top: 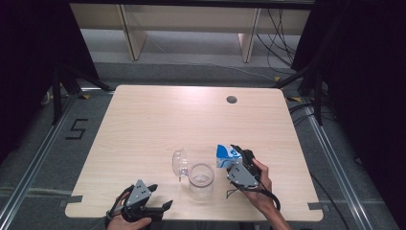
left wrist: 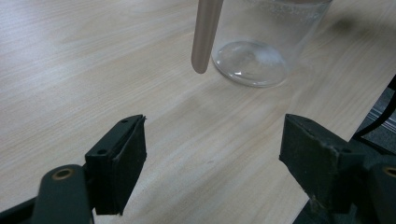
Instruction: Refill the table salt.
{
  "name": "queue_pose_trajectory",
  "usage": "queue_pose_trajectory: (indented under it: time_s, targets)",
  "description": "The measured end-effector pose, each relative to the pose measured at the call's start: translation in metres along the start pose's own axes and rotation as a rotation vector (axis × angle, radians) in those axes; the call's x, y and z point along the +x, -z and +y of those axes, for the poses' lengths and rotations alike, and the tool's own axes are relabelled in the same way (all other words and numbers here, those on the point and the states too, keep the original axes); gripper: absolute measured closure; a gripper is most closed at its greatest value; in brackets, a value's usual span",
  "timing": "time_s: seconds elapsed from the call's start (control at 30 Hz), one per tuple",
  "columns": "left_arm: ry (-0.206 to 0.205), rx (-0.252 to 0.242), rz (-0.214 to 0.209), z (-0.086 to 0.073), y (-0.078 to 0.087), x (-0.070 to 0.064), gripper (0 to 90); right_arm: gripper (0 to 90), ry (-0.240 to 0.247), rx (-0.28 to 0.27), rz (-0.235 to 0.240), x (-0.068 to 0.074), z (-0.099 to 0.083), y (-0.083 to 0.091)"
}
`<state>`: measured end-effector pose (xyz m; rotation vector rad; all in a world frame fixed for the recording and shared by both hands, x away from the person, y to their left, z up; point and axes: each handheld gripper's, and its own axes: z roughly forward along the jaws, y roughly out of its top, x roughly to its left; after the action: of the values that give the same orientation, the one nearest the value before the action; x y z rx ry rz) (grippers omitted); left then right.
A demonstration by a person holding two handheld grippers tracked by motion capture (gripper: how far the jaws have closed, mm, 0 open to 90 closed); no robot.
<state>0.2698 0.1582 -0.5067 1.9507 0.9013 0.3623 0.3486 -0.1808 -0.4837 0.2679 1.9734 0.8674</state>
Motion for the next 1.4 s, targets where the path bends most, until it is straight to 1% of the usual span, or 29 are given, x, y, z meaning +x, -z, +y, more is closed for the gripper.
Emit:
queue_pose_trajectory:
  time_s: [0.03,0.07,0.1,0.13,0.17,0.4,0.43,0.5,0.6,0.63,0.67,0.7,0.73,0.77,0.8,0.83,0.87,0.9,0.93,1.03,1.07,1.13,1.17,1.2,1.3,1.33,1.37,1.4]
  targets:
    - [0.007,0.0,0.0,0.0,0.0,0.0,22.3,39.3,0.01,0.003,-0.006,0.0,0.0,0.0]
    - [0.016,0.003,0.001,0.0,0.0,-0.001,22.4,39.3,0.01,0.005,-0.007,0.001,0.001,0.0]
    - [0.012,-0.001,0.001,0.0,0.0,-0.001,22.3,39.3,0.011,0.004,-0.01,0.001,0.001,-0.001]
    - [-0.002,-0.001,0.0,0.0,0.0,0.0,22.3,39.3,0.014,0.004,-0.011,0.002,0.001,-0.001]
    - [0.0,-0.001,0.0,0.0,0.0,0.0,22.3,39.3,0.027,0.005,-0.011,0.002,0.001,-0.001]
    - [-0.003,0.004,0.0,0.0,0.0,0.0,22.3,39.5,0.068,0.006,-0.026,0.005,0.003,-0.002]
    - [0.009,0.004,0.0,0.0,0.0,-0.001,22.3,39.5,0.076,0.007,-0.027,0.005,0.004,-0.002]
    - [0.016,0.003,-0.001,0.0,0.0,-0.001,22.4,39.5,0.087,0.003,-0.031,0.004,0.004,-0.002]
    - [0.019,0.002,-0.004,-0.001,0.0,-0.001,22.4,39.5,0.127,0.009,-0.051,0.005,0.006,-0.002]
    - [0.013,0.004,-0.005,0.0,0.0,-0.001,22.4,39.5,0.131,0.004,-0.052,0.006,0.006,-0.002]
    - [-0.007,0.003,-0.006,0.0,0.0,0.0,22.4,39.6,0.138,0.004,-0.056,0.006,0.006,-0.002]
    - [-0.005,0.002,-0.006,0.0,0.0,0.0,22.3,39.6,0.145,0.002,-0.065,0.006,0.007,-0.002]
    - [0.004,0.003,-0.005,0.0,0.0,0.0,22.4,39.6,0.141,0.008,-0.054,0.007,0.007,-0.002]
    - [0.014,0.003,-0.004,0.0,0.0,-0.001,22.4,39.6,0.156,0.003,-0.065,0.007,0.008,-0.002]
    - [0.017,0.003,-0.005,0.0,0.0,-0.001,22.4,39.6,0.158,0.004,-0.065,0.007,0.008,-0.002]
    - [0.007,0.004,-0.006,0.0,0.0,-0.001,22.4,39.6,0.156,0.01,-0.06,0.008,0.009,-0.002]
    - [-0.007,0.003,-0.007,0.0,0.0,0.0,22.4,39.6,0.16,0.006,-0.068,0.009,0.009,-0.002]
    - [-0.005,0.004,-0.007,0.0,0.0,0.0,22.4,39.6,0.17,0.012,-0.064,0.009,0.01,-0.002]
    - [-0.006,0.004,-0.007,0.0,0.0,0.0,22.4,39.6,0.181,0.01,-0.069,0.01,0.01,-0.002]
    - [-0.007,0.005,-0.007,0.0,0.0,0.0,22.4,39.7,0.189,0.011,-0.069,0.011,0.012,-0.001]
    - [-0.007,0.005,-0.007,0.0,0.0,0.0,22.4,39.8,0.192,0.011,-0.075,0.011,0.012,-0.001]
    - [0.013,0.006,-0.007,0.0,0.0,-0.001,22.4,39.9,0.198,0.016,-0.078,0.012,0.012,-0.001]
    - [0.003,0.006,-0.007,0.0,0.0,-0.001,22.4,39.8,0.203,0.018,-0.08,0.013,0.012,-0.001]
    - [-0.008,0.005,-0.008,0.0,0.0,0.0,22.4,39.9,0.197,0.017,-0.079,0.013,0.012,-0.001]
    - [0.002,0.006,-0.006,0.0,0.0,-0.001,22.4,39.8,0.211,0.018,-0.083,0.013,0.013,-0.001]
    - [0.014,0.006,-0.006,0.0,0.0,-0.001,22.4,39.9,0.211,0.019,-0.082,0.013,0.013,-0.001]
    - [0.006,0.006,-0.006,0.0,0.0,-0.001,22.4,39.9,0.221,0.018,-0.094,0.013,0.013,-0.001]
    - [-0.015,0.009,-0.005,0.0,0.0,0.0,22.4,39.9,0.228,0.018,-0.096,0.013,0.013,-0.001]
